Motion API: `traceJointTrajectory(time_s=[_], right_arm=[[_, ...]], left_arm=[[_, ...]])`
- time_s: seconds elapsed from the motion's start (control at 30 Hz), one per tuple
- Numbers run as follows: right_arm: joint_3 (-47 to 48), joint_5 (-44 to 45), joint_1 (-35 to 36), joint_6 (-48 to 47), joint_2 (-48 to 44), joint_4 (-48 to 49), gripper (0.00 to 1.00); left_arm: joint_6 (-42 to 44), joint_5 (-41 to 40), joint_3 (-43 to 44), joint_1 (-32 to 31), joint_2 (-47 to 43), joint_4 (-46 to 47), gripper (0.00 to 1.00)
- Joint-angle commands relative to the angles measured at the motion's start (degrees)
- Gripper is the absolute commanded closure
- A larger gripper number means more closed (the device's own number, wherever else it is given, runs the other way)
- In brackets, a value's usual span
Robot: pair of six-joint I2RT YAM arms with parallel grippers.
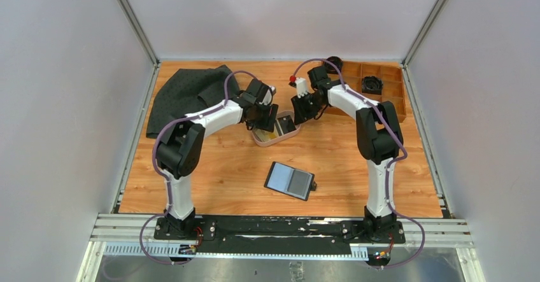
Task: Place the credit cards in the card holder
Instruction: Pick up the storage box at the center of the board.
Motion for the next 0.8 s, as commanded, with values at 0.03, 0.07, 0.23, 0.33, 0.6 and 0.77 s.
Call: traceJointTrajectory(time_s=[0.03,0.07,0.23,0.33,0.6,0.77], right_arm=[[1.39,5.53,2.49,0.12,1.63,-1.02,0.8],[1.76,7.0,2.78,0.14,1.56,-1.04,0.86],[4.62,13.63,3.63,-1.32,0.39,-0.7,1.0],[6.43,18.87,4.77,-4.33,-1.58,0.03,1.0],[2.44,39.64,11.22,-18.56,-10.26,11.08,1.0],[-2.69,48.14,13.72,-27.19,-15.7,18.27,1.0]], left_arm=[[-1.27,3.81,-4.39,0.09,-10.04,5.86,0.36],[-1.45,3.61,-5.44,0.13,-12.0,6.36,0.36],[-3.48,1.92,-13.75,0.99,-23.93,9.69,0.35],[-5.9,1.14,-21.17,2.34,-31.5,13.06,0.29],[-12.61,3.24,-32.55,5.9,-44.45,20.2,0.01],[-23.84,13.98,-37.18,8.26,-43.63,31.33,0.0]])
